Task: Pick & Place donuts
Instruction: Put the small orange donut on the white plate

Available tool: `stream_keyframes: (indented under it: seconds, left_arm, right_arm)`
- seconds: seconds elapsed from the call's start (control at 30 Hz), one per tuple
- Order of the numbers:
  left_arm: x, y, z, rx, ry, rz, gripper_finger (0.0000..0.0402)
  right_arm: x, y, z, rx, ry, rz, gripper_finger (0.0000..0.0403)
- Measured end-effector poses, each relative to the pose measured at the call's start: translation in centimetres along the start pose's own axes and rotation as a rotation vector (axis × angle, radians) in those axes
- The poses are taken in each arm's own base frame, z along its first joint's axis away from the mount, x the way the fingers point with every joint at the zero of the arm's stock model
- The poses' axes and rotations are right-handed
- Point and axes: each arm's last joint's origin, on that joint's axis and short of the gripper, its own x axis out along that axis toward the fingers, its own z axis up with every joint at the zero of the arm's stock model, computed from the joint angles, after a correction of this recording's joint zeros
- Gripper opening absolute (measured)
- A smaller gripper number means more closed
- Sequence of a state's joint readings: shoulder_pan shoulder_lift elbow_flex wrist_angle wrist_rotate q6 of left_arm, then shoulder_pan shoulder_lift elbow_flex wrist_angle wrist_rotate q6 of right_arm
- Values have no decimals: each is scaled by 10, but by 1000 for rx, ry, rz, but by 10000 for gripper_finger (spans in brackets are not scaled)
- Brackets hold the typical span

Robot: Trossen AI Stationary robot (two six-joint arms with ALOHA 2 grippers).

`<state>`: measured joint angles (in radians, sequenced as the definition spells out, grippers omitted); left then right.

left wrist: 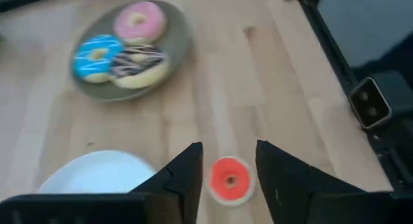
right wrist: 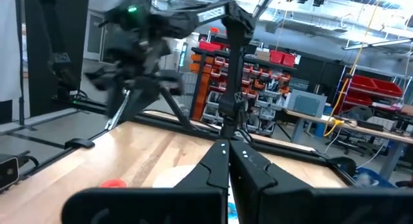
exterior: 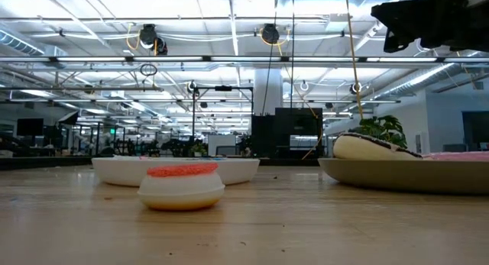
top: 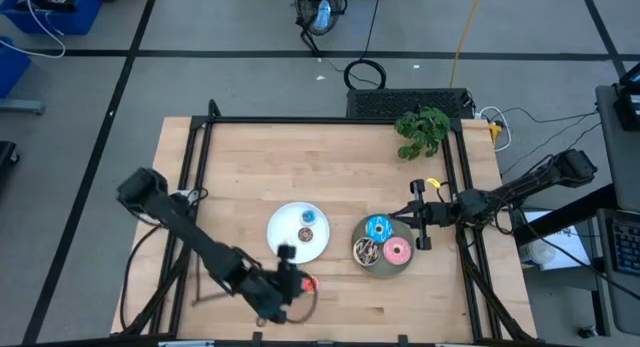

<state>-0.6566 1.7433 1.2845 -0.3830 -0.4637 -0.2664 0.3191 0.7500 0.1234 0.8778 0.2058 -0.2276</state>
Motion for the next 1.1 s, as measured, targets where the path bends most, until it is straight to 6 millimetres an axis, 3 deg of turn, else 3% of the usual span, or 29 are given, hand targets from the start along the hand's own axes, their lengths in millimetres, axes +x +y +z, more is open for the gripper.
stream_keyframes:
  seconds: [0.23,0.43,0.67,0.9,1.1]
  left_arm:
    - [39,-36,0,78,95,-55,217]
    - [64,-36,-20,28,263,-87,266]
    - [74,-25,-19,-52,293,-91,248]
    - [91,-24,-31,-50,353,-90,214]
    - [101,-21,-36,-29,370,-77,220]
  right_arm:
    - [0,0,0,0,-3,-1,0]
    - [0,0,2,-15,-15,-5,0]
    - [0,-1,3,-15,-24,-7,0]
    - [0,-1,2,-15,-23,-7,0]
    - [0,-1,2,-15,-22,-7,0]
